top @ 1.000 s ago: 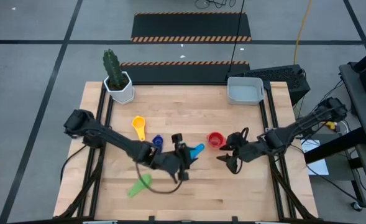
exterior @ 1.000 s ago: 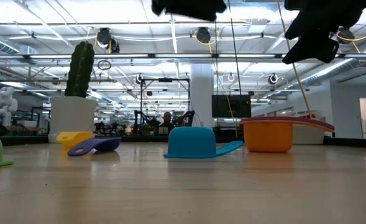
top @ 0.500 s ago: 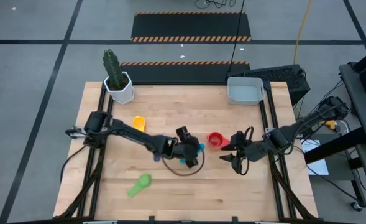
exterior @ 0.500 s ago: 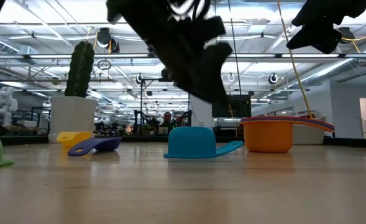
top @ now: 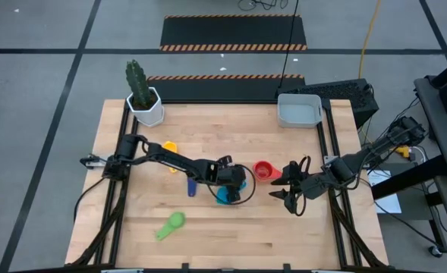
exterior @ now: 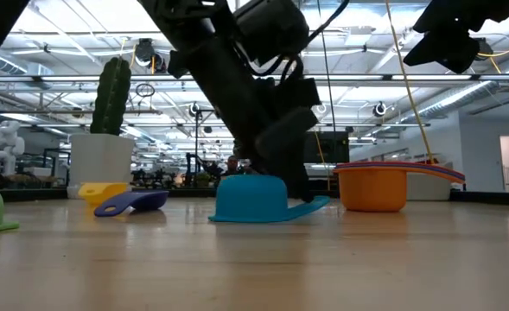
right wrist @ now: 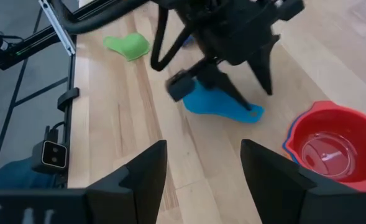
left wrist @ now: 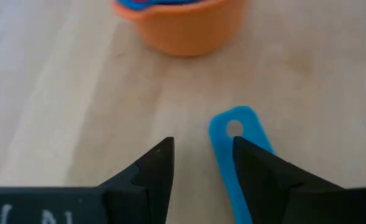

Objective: Nest measuring cups in basket
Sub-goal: Stack the light blue measuring cup on top of the red measuring cup

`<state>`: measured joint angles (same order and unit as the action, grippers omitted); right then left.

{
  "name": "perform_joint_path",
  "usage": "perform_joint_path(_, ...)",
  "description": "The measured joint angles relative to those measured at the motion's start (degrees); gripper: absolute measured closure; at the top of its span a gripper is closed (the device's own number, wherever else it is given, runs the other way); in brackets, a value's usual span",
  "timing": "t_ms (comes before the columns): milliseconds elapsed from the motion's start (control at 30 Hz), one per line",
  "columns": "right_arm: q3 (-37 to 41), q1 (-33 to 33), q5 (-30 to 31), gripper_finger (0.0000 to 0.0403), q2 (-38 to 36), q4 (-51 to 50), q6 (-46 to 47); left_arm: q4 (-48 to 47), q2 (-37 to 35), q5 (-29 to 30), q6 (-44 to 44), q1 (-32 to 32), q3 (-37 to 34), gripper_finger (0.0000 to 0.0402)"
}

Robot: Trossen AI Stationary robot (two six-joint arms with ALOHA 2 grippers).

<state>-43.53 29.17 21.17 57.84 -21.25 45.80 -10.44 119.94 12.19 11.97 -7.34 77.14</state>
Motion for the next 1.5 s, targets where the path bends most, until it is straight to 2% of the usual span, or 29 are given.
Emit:
perform_joint_path(233,0.0,0.0,0.0,0.0207,0.0,0.0,0.0,-0.2,0.0,-12.1,-4.6,-1.6,0.0,0.0236)
perform_joint_path(533,0.0,0.0,0.0,0.0207,0.0,0.0,0.0,0.1,-0.1,-12.7,-5.8,-5.4,1.6,0.0236)
perform_joint_path(633,0.0,0.0,0.0,0.0207,0.0,0.0,0.0,-0.2,0.0,-11.5,-6.7,-6.6,2.6,0.0236)
perform_joint_path(800,0.0,0.0,0.0,0.0207,0.0,0.0,0.0,-0.2,-0.1,-6.2,-9.9,-9.4,5.1,0.0236)
perform_joint_path(1167,0.0,0.0,0.0,0.0207,0.0,0.0,0.0,1.0,2.2,5.2,-12.3,-14.8,5.2,0.0232)
perform_joint_path(1367,0.1,0.0,0.8,0.0207,0.2,0.6,0.0,1.4,4.1,6.1,-10.3,-13.6,5.1,0.0192)
perform_joint_path(1500,1.6,0.8,0.8,0.0207,3.3,6.0,-2.1,1.0,3.8,6.1,-9.7,-13.7,5.1,0.0162)
